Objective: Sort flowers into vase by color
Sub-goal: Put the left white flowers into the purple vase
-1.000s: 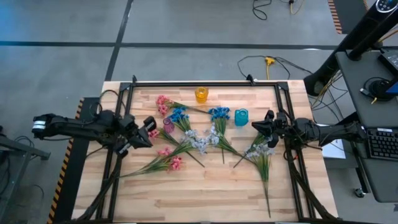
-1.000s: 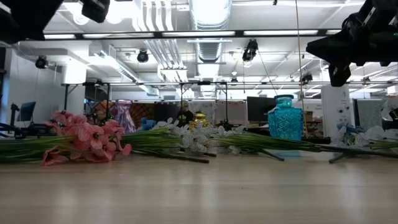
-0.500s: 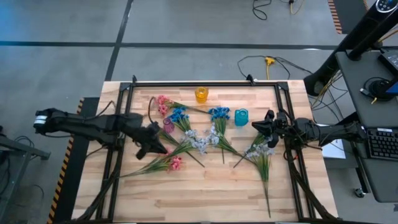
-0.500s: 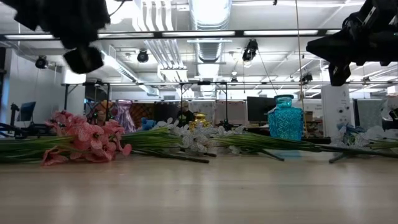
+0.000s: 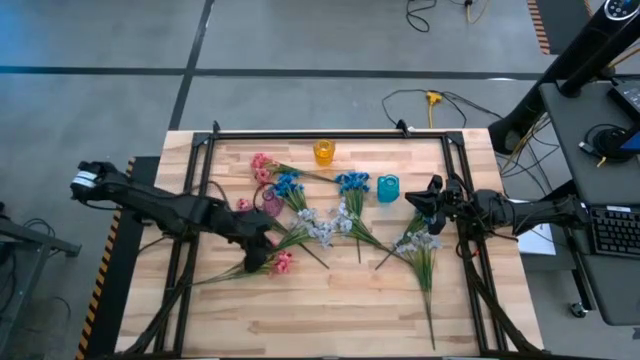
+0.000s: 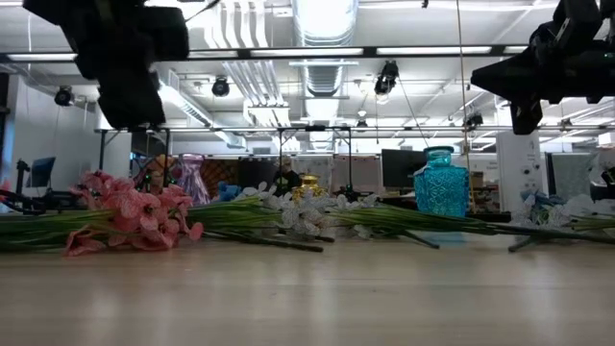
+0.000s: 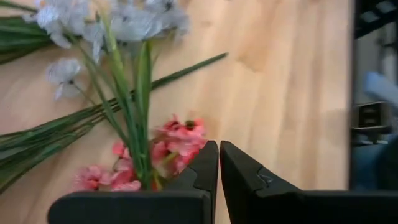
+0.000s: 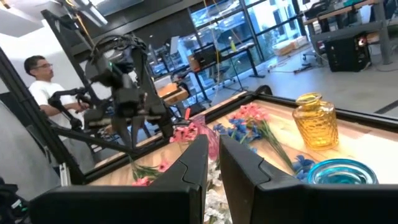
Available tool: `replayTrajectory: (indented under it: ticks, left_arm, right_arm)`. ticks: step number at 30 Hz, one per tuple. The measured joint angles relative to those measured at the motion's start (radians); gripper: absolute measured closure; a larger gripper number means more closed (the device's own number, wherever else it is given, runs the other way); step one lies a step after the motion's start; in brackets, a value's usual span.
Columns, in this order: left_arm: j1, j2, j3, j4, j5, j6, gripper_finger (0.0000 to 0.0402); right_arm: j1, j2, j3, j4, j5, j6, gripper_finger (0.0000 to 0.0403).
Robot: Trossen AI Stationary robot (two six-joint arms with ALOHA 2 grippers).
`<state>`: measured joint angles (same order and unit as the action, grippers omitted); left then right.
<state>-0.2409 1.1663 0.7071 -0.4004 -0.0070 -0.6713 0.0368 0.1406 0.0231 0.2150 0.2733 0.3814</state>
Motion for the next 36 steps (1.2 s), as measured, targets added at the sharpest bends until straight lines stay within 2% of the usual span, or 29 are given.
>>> replayTrajectory:
  ticks: [8,13,19,21,28,36]
  left_arm:
    - [0.010,0.194,0.113,-0.006,-0.069,0.007,0.0400]
    - [0.016,0.323,0.217,-0.095,-0.116,-0.008,0.0391]
    - [0.027,0.475,0.310,-0.220,-0.119,-0.016,0.0342]
    - [0.029,0.513,0.330,-0.224,-0.152,-0.004,0.0323]
    - [0.035,0.596,0.397,-0.239,-0.193,0.001,0.0267]
    - [0.035,0.665,0.457,-0.345,-0.217,-0.003,0.0214]
  right_arm:
    - [0.000,0.000,0.000,0.000,0.000,0.000,0.0369]
    - [0.000,0.000,0.000,0.000,-0.001,0.002,0.0369]
    - [0.000,0.000,-0.001,0.000,-0.019,0.003,0.0369]
    - [0.000,0.000,-0.001,0.000,-0.020,0.003,0.0369]
    - [0.000,0.000,-0.001,0.000,-0.033,0.001,0.0369]
    - [0.000,0.000,-0.001,0.000,-0.041,0.003,0.0369]
